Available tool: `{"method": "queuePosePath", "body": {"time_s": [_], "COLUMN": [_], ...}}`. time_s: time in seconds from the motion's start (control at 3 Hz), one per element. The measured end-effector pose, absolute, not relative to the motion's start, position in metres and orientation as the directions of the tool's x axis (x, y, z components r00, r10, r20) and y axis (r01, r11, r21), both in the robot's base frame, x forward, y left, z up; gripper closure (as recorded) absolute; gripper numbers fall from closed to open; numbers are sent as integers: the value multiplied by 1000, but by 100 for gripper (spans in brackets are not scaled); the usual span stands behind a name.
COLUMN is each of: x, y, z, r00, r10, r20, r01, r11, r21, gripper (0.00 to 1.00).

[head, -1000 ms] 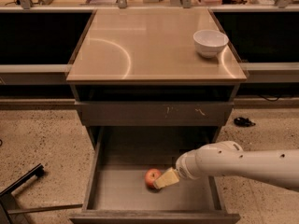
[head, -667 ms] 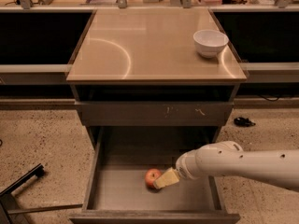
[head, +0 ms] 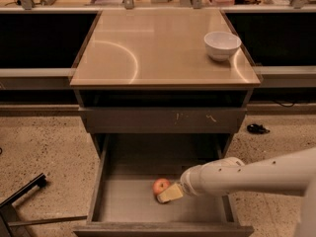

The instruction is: Pick apple from middle drawer and place on counter

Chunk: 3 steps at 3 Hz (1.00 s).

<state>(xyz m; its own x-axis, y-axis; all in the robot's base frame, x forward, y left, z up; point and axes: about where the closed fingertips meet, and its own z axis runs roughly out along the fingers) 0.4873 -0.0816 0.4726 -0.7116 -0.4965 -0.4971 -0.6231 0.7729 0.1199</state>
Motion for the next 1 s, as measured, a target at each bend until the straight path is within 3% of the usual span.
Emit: {"method": "queuePosePath", "body": {"time_s": [0.33,1.0], "x": [483,504], "y": [-84,-15], "z": [452,432], "r00": [-766,-748], "r10": [-425,-387], "r20": [-482,-539], "r01": [-544,-533], "r11": [829,834], "r21": [133,141], "gripper": [0,0]}}
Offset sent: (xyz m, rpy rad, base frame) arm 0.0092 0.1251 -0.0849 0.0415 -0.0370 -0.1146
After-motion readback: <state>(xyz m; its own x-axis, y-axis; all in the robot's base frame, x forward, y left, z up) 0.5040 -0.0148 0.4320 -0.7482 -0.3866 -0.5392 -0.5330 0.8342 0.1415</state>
